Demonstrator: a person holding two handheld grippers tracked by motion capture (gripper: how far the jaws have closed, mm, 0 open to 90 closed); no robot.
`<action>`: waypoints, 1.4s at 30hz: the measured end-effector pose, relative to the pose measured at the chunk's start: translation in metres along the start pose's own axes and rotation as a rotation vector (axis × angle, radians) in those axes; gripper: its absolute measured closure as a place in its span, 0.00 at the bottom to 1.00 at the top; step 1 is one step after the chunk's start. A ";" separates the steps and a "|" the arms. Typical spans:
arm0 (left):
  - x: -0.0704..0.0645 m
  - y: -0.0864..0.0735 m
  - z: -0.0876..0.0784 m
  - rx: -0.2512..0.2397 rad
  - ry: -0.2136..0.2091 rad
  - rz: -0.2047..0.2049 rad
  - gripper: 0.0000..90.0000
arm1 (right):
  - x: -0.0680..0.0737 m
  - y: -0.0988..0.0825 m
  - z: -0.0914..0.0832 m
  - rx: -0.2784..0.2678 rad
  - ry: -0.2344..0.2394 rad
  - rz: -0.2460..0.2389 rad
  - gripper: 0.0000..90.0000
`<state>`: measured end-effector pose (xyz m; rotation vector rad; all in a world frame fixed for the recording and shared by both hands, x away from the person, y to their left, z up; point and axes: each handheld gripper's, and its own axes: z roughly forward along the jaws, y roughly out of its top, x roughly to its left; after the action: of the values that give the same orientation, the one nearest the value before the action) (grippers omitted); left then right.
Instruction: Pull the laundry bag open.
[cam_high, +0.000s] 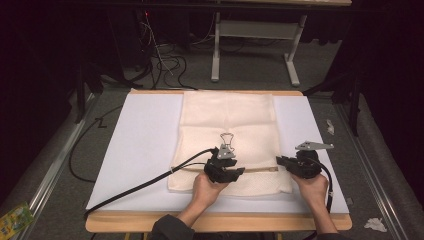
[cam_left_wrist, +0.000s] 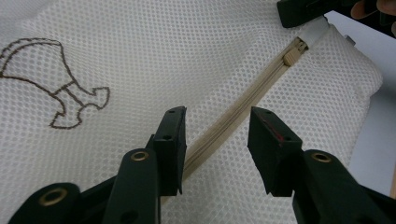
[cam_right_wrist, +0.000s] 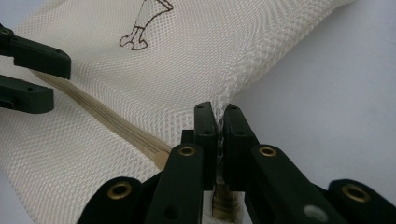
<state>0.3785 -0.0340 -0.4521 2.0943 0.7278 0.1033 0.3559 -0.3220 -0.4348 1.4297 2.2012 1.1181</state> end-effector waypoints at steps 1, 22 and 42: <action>0.000 -0.001 0.002 0.006 -0.008 -0.007 0.62 | 0.000 0.000 0.000 0.000 0.008 0.008 0.97; -0.033 0.018 0.031 0.013 -0.068 0.076 0.64 | 0.008 0.004 0.002 -0.019 0.037 -0.006 0.97; -0.032 0.017 0.043 0.002 -0.093 0.035 0.67 | 0.014 0.006 0.005 -0.026 0.061 -0.007 0.97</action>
<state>0.3741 -0.0892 -0.4585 2.0989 0.6362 0.0240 0.3562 -0.3060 -0.4309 1.3939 2.2221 1.1985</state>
